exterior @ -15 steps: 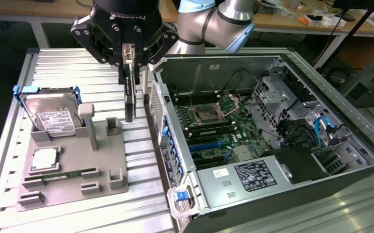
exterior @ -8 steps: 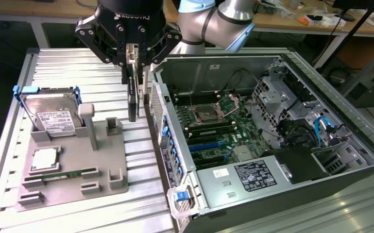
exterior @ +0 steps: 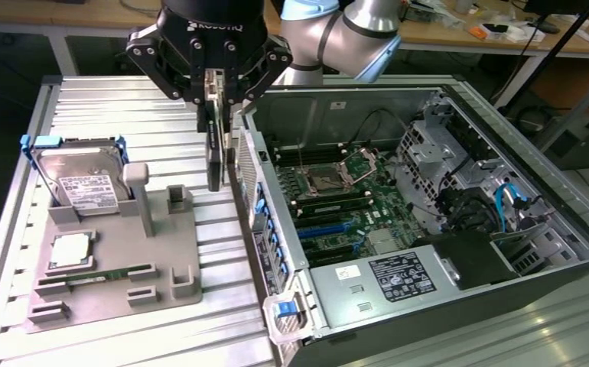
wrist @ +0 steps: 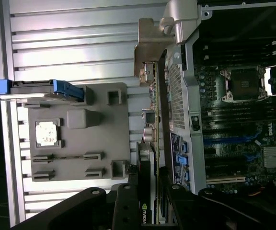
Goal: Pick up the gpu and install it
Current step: 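Pick up the gpu and move the gpu toward the slot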
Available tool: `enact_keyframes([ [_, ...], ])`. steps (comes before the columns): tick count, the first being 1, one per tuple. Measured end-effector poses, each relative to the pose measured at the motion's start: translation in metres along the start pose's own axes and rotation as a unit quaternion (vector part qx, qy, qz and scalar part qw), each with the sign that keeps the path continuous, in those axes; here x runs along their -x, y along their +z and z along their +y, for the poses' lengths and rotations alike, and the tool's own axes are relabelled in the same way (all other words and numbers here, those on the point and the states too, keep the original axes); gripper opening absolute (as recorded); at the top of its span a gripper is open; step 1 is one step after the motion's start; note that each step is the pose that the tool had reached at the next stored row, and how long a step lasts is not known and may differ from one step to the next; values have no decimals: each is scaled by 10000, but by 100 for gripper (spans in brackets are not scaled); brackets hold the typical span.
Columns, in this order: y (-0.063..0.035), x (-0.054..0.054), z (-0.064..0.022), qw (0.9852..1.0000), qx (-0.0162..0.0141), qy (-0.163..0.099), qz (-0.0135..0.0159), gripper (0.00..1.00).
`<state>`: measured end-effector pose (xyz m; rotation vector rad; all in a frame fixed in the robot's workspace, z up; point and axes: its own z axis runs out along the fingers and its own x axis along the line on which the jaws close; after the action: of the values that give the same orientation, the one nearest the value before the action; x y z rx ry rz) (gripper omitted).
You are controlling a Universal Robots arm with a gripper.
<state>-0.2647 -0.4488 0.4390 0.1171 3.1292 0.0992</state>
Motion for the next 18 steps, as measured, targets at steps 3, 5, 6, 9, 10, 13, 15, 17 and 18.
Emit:
enact_keyframes([
  [3,0,19,1,10000,0,0,0,27],
  [5,0,36,2,10000,0,0,0,27],
  [6,0,44,3,10000,0,0,0,27],
  [9,1,70,5,10000,0,0,0,27],
  [10,1,80,6,10000,0,0,0,27],
  [13,1,109,8,10000,0,0,0,27],
  [15,2,129,10,10000,0,0,0,27],
  [17,1,149,11,10000,0,0,0,27],
  [18,2,159,12,10000,0,0,0,27],
])
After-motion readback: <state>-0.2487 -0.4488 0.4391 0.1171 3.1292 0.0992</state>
